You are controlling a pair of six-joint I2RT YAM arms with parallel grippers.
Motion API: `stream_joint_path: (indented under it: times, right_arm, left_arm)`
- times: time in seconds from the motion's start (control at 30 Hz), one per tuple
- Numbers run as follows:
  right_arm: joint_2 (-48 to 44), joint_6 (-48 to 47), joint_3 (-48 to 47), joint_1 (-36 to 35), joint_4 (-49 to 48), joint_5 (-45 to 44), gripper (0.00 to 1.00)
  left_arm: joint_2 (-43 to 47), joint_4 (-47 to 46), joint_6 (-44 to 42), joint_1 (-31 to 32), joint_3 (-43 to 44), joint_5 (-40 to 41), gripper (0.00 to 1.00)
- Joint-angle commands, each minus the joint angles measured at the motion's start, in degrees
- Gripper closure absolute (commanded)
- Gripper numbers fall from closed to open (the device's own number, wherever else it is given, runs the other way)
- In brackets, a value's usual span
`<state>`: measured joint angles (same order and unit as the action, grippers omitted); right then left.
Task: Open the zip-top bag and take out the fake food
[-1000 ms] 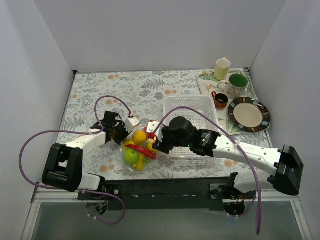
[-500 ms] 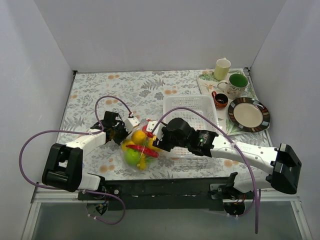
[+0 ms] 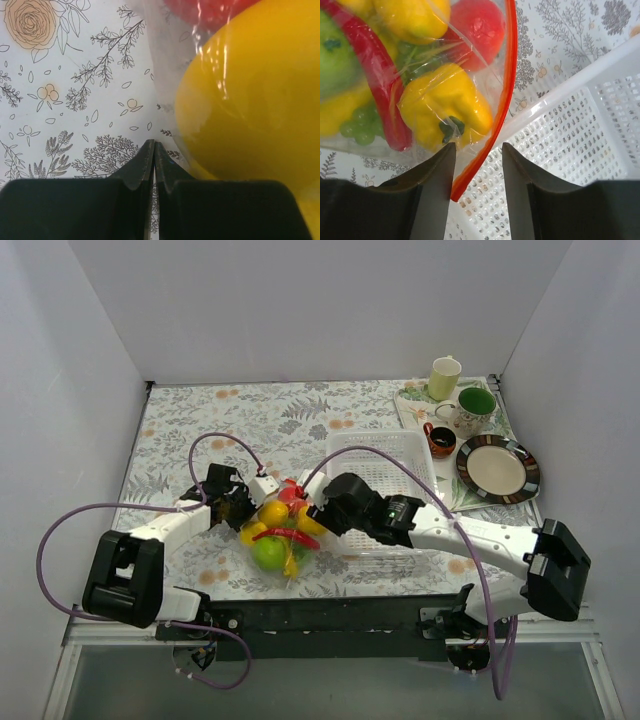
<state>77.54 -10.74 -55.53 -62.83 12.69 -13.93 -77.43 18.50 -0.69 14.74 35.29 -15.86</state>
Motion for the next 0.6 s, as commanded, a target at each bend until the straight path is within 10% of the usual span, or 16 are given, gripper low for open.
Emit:
stream_joint_path:
  times: [0.0, 0.1, 0.17, 0.27, 0.43, 0.57]
  right_arm:
    - [3.2, 4.2, -6.4, 1.1, 5.6, 0.0, 0.54]
    - [2.6, 4.9, -7.2, 1.2, 4.5, 3.4, 0.78]
    - [0.9, 4.8, -7.1, 1.1, 2.1, 4.3, 0.99]
    - [-0.7, 2.9, -8.3, 1.2, 0.1, 6.2, 0.99]
    - [-1.1, 0.0, -12.8, 1.1, -1.9, 11.0, 0.99]
    - [0.0, -1.9, -17.1, 1.1, -3.1, 13.4, 0.99]
  left_arm:
    - [2.6, 0.7, -0.6, 0.0, -0.2, -0.5, 1.00]
    - [2.8, 0.7, 0.3, 0.1, 0.8, -0.7, 1.00]
    - [2.8, 0.8, 3.5, 0.0, 3.3, -0.8, 0.73]
    - [2.4, 1.5, 9.5, -0.1, 8.8, -0.9, 0.06]
    - [0.6, 0.3, 21.3, -3.4, 19.1, -6.7, 0.02]
    - [-4.2, 0.0, 31.6, -14.1, 28.4, -27.1, 0.02]
